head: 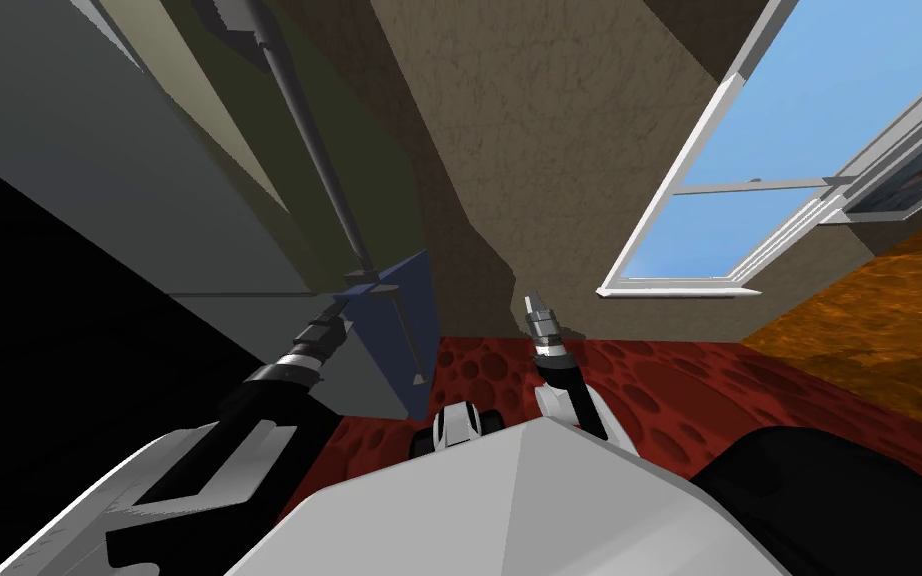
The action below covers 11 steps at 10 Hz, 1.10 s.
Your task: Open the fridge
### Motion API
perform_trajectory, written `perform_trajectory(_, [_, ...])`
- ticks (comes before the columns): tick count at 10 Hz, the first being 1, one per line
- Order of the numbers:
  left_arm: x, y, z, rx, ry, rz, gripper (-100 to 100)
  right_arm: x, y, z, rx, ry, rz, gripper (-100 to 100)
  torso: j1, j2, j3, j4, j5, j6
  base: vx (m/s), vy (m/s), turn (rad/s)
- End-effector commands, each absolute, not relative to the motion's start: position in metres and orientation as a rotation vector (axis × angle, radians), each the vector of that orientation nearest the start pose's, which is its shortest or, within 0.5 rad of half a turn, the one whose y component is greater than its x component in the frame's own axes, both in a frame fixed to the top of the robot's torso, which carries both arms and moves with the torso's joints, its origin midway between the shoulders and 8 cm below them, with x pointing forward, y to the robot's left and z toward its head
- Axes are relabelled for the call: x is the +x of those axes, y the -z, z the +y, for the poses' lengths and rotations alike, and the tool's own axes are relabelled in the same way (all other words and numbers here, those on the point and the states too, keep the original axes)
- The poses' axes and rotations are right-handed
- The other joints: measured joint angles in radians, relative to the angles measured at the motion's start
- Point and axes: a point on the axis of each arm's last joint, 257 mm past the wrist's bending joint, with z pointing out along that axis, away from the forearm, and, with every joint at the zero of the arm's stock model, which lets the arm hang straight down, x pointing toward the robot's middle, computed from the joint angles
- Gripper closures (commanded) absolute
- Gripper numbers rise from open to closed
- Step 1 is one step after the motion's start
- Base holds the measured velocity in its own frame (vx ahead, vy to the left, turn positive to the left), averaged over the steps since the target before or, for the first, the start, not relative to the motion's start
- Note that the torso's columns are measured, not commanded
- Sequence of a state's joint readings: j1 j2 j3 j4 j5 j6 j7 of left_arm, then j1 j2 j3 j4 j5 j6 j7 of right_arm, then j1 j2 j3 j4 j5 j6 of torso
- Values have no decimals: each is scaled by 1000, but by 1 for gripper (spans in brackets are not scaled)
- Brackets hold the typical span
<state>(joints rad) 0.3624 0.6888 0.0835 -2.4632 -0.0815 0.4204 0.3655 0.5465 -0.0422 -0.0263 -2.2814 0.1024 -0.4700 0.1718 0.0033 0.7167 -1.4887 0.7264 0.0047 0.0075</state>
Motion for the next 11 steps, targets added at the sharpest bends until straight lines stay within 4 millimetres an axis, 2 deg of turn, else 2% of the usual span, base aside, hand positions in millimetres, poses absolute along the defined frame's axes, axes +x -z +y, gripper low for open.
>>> perform_trajectory(1, [427,29,301,-819,970,1372,-100,346,-3,-279,539,-1021,791,0,-1,-1,-1,0,-1,0,-13,-29,-73])
perform_trajectory(4, [424,20,296,-805,955,1385,-100,346,-3,-279,539,-1021,791,0,-3,-1,-1,2,-2,1,-16,-31,-54])
perform_trajectory(6, [417,4,284,-772,970,1385,-100,346,-3,-279,539,-1021,791,0,-5,2,0,5,-5,2,-16,-28,-61])
perform_trajectory(7, [418,14,288,-793,961,1394,-100,346,-3,-279,539,-1021,791,0,-8,4,0,8,-8,3,-25,-4,18])
perform_trajectory(8, [429,14,309,-824,913,1369,-100,346,-3,-279,539,-1021,791,0,-6,6,2,8,-6,0,-114,5,-255])
perform_trajectory(9, [429,14,309,-824,913,1369,-100,346,-3,-279,539,-1022,791,0,-3,6,2,7,-5,3,-120,19,-258])
perform_trajectory(11, [440,13,332,-855,867,1340,-100,346,-3,-279,539,-1021,791,0,-2,5,2,7,-5,-1,-107,18,-203])
